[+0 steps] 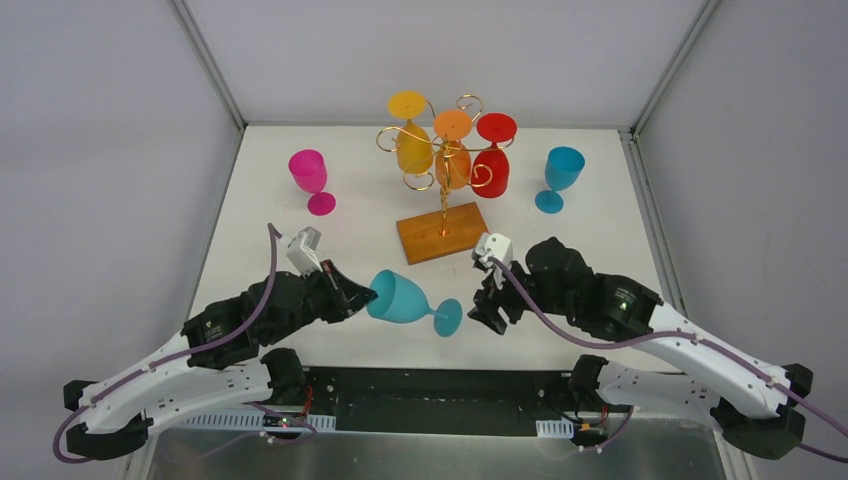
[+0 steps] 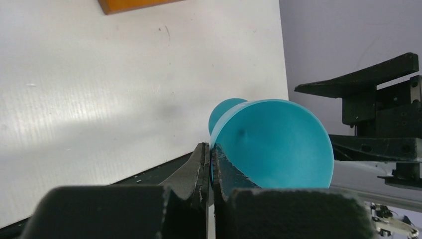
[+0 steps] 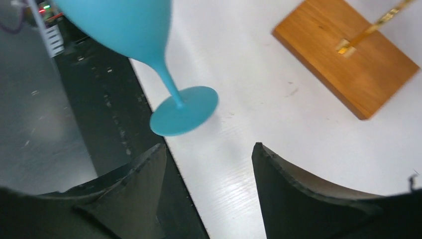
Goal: Take the wine glass off the wine glass rack
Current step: Place the wine glass at the center of the board.
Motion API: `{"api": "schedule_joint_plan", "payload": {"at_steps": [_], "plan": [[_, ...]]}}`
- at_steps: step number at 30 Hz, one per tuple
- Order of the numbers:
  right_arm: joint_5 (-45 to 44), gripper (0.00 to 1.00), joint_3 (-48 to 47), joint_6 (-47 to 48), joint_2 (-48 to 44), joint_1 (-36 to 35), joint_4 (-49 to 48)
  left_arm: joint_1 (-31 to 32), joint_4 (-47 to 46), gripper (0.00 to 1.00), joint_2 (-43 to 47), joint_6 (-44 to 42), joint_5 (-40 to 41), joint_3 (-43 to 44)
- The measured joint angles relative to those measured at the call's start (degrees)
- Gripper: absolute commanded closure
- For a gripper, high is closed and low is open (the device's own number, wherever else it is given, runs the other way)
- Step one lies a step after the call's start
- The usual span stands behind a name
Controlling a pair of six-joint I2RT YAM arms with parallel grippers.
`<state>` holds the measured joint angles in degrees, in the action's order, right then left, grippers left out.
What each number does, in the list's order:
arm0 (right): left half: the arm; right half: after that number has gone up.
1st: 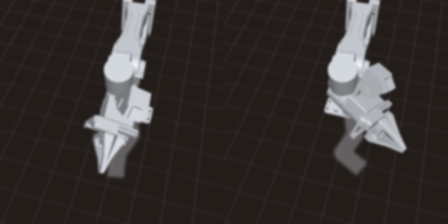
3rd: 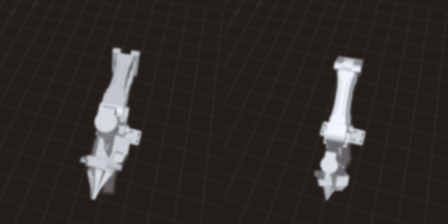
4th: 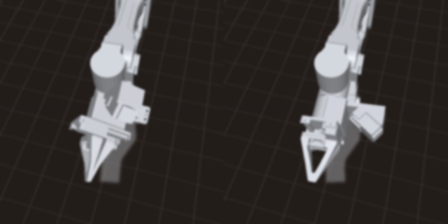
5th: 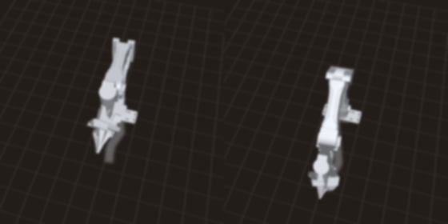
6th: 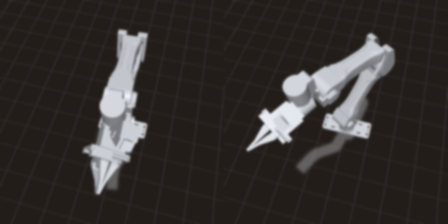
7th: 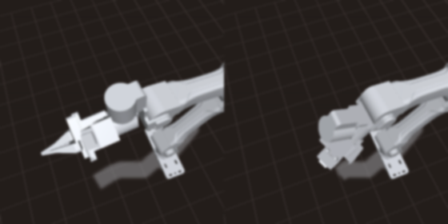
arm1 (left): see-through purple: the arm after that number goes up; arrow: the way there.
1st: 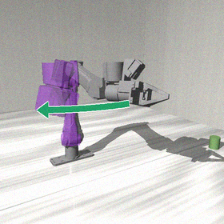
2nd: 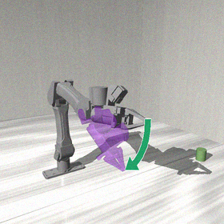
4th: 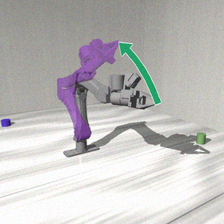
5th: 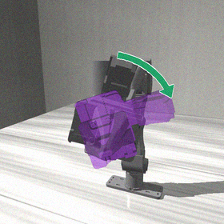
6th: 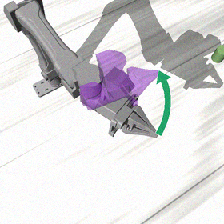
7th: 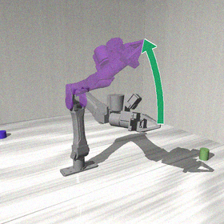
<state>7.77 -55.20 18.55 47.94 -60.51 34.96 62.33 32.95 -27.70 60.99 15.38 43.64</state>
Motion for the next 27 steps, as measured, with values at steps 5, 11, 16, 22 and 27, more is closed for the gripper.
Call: {"api": "schedule_joint_plan", "payload": {"at_steps": [5,11,16,22,27], "plan": [[-11.06,0.25,-1.11,-4.52,0.09,0.33,-0.04,-0.02,3.41,1.00,-1.68,-2.99,3.45,3.04],[-17.66,0.25,-4.66,-10.49,3.02,3.72,0.52,-0.85,5.44,1.00,-5.84,-5.95,5.20,6.23],[-18.97,0.25,-6.54,-14.62,5.90,8.26,1.42,-7.32,6.91,1.00,-8.41,-9.11,3.54,7.80],[-19.08,0.24,-6.54,-17.18,6.82,10.14,2.45,-21.68,8.02,1.00,-12.46,-14.03,-2.97,9.70],[-20.02,0.22,-6.54,-19.96,6.43,11.15,2.56,-28.20,11.08,1.00,-16.48,-18.53,-5.33,14.91]]}}
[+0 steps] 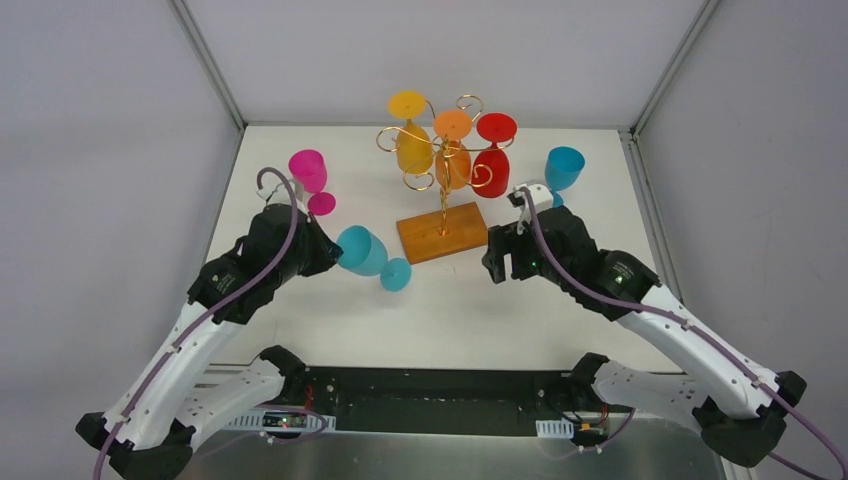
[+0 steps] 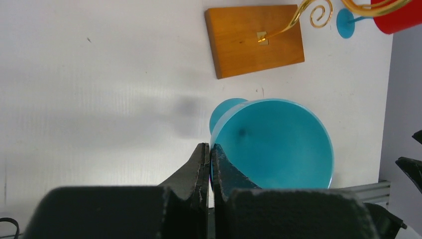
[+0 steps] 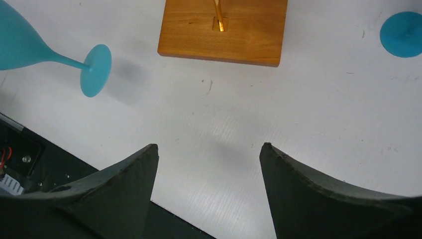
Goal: Take the wine glass off the wine glass rack
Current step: Place the wine glass at the center of the board.
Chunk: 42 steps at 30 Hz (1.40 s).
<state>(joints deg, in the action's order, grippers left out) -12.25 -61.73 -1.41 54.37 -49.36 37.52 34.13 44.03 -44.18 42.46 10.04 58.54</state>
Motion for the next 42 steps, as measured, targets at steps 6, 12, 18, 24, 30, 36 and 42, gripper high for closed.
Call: {"api": "schedule_joint_plan", "payload": {"at_steps": [6,12,18,24,30,36,42], "plan": [[-1.25,0.24,0.00,-3.78,-1.95,4.04,0.09,-7.78,2.29,1.00,-4.63,-4.59,-2.25,5.73],[-2.16,0.24,0.00,-5.75,-3.80,5.73,0.09,-14.71,3.67,1.00,-8.79,-8.09,-3.30,6.34],[-1.68,0.24,0.02,-6.91,-5.27,6.01,0.09,-21.59,5.22,1.00,-12.17,-10.82,-3.41,7.17],[-0.63,0.24,0.55,-7.65,-6.51,6.03,0.07,-23.39,5.95,1.00,-16.22,-13.22,0.63,11.02],[-0.57,0.23,0.94,-8.48,-8.07,6.03,0.11,-23.76,5.95,1.00,-22.38,-15.43,6.21,14.51],[-0.22,0.23,0.94,-9.07,-10.38,6.03,0.66,-25.40,5.92,1.00,-26.40,-17.05,11.08,17.38],[0.24,0.23,0.79,-9.38,-11.15,6.03,0.85,-27.76,5.14,1.00,-30.21,-18.03,12.98,19.67]]}}
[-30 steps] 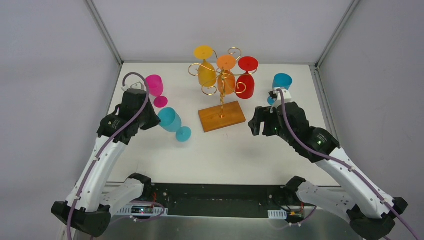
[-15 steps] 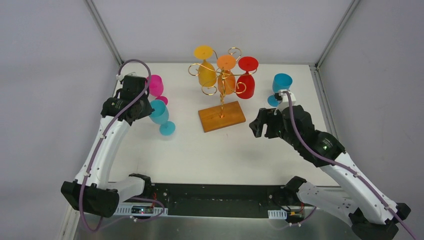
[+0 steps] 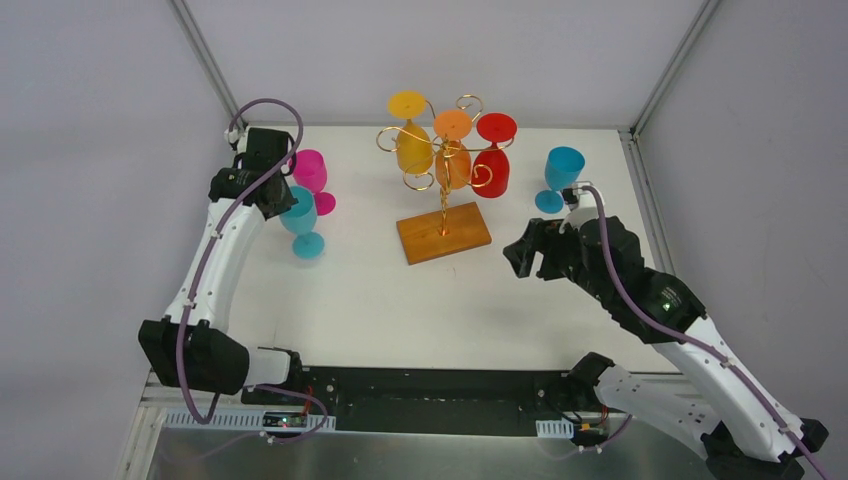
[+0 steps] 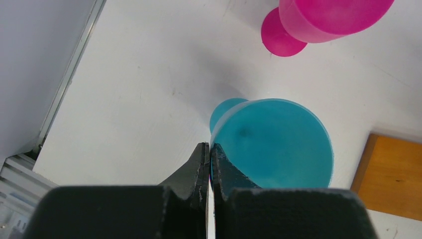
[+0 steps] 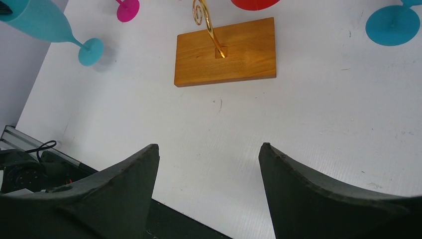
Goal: Take the wine glass off the wine glass rack
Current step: Place the wine glass at the center of the board.
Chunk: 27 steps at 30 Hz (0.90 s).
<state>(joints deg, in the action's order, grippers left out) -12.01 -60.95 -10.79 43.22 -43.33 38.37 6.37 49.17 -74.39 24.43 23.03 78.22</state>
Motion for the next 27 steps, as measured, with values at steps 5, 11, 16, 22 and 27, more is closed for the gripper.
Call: {"api": "schedule_joint_plan", "payload": {"at_steps": [5,11,16,22,27], "plan": [[0.07,0.23,-1.49,-0.57,1.31,0.00,-0.11,-0.79,-1.53,1.00,-3.85,-0.20,0.15,0.52],[0.87,0.24,-1.51,-0.83,1.46,0.02,-0.74,-2.01,-3.21,1.00,-8.39,-1.29,0.20,1.95],[0.96,0.23,-1.51,-0.81,1.46,0.02,-1.09,-2.86,-4.37,1.00,-11.13,-1.53,0.92,4.39],[0.94,0.23,-1.51,-0.76,1.46,0.02,-1.38,-3.10,-5.70,1.00,-13.00,-1.46,1.31,5.90],[0.94,0.23,-1.46,-0.76,1.36,0.02,-2.25,-3.10,-7.50,1.00,-14.56,-1.20,1.29,5.22]]}}
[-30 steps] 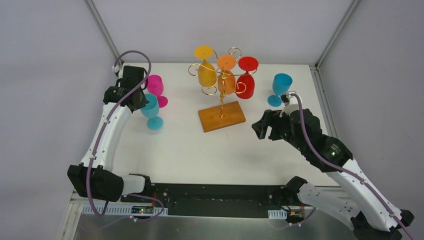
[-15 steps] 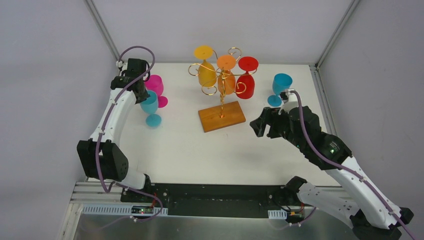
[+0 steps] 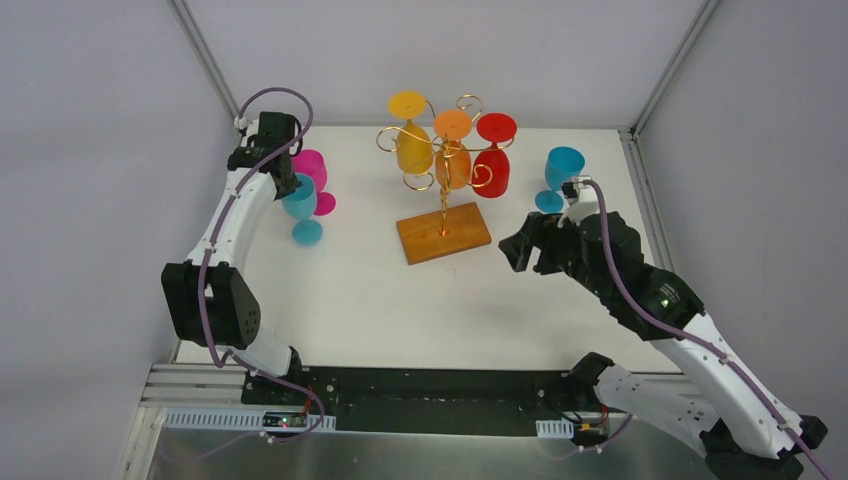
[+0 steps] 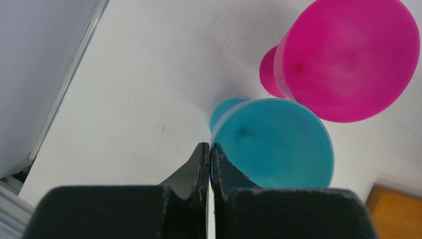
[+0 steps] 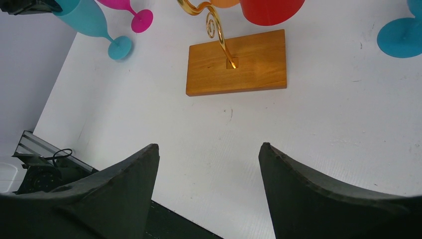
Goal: Take the wine glass off the wine glass rack
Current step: Place the wine glass at the center of the board.
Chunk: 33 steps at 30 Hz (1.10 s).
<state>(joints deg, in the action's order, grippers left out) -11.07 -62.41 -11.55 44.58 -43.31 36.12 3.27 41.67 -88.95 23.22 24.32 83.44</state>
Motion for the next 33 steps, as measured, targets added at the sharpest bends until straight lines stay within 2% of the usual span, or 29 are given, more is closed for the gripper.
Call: {"api": "schedule_joint_plan", "payload": {"at_steps": [12,22,33], "plan": [[0.07,0.23,0.07,-0.04,0.28,0.00,-1.18,-0.02,-4.83,1.00,0.00,1.27,-0.04,-4.92],[-0.57,0.21,-0.72,-0.02,1.42,0.00,-1.05,-0.02,-6.43,0.74,0.00,1.88,-0.48,-6.58],[-2.43,0.20,-11.80,0.00,8.02,0.00,0.81,0.00,-6.49,0.69,0.48,1.86,-2.03,-6.84]]}}
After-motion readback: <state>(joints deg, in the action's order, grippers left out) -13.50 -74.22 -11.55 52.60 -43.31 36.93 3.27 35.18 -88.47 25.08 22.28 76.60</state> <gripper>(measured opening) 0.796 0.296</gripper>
